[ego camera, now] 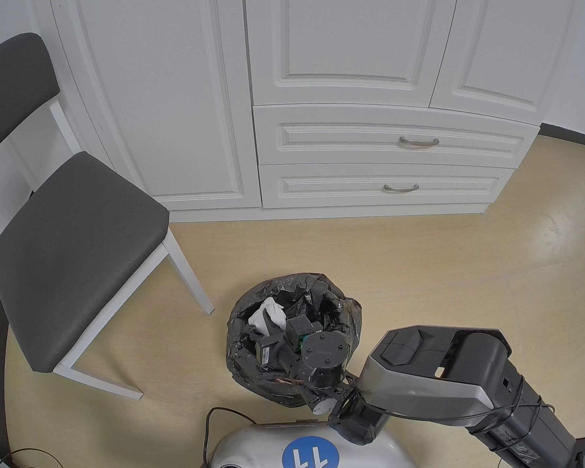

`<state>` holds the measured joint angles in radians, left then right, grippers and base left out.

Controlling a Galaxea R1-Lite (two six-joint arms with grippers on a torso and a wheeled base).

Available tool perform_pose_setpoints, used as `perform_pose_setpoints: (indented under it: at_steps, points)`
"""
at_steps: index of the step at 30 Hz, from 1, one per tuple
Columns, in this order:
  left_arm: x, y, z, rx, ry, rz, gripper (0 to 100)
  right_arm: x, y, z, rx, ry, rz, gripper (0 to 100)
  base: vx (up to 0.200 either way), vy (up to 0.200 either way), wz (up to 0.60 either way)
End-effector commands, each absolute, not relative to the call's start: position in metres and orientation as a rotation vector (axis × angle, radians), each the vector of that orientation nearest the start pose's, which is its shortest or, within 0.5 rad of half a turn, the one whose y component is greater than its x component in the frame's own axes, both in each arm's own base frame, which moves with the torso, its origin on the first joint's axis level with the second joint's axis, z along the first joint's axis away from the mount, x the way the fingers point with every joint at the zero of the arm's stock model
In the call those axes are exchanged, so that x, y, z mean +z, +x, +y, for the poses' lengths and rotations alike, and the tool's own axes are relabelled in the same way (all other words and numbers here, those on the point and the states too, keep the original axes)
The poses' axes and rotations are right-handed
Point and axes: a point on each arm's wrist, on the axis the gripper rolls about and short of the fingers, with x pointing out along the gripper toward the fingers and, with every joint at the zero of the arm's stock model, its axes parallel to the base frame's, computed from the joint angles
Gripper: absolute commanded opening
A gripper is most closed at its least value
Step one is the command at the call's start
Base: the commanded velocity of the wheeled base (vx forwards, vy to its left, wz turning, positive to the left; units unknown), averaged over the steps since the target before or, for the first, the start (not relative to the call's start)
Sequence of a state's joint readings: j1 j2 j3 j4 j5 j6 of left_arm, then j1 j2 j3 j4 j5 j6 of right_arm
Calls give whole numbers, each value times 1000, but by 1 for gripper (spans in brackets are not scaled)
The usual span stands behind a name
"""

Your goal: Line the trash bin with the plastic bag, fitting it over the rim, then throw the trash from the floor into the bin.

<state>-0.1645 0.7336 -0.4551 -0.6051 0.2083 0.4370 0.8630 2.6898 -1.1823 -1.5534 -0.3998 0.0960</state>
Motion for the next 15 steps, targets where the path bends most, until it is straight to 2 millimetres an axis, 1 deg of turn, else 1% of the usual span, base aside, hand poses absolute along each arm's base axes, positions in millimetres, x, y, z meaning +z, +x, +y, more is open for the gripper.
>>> perform_pose_setpoints:
  at_steps: [1,3,6,7,8,9,10,12,15]
  points:
    - [258,62,-6,114,372,-309,100,-30,286,337,534,105,21,0,0,0,0]
    - [258,62,-5,114,372,-309,100,-33,287,336,538,104,24,0,0,0,0]
    - [259,61,-5,114,372,-310,100,-34,297,336,524,117,7,0,0,0,0]
    - [259,61,-5,114,372,-310,100,-34,297,336,524,117,7,0,0,0,0]
    - [259,61,-5,114,372,-310,100,-36,313,333,487,133,-23,0,0,0,0]
    - [259,61,-5,114,372,-310,100,-36,314,333,485,134,-25,0,0,0,0]
    - [259,61,-5,114,372,-310,100,-37,328,333,456,155,-58,0,0,0,0]
    - [259,61,-5,114,372,-310,100,-38,342,332,410,173,-93,0,0,0,0]
    - [259,61,-5,114,372,-310,100,-43,359,330,350,196,-129,0,0,0,0]
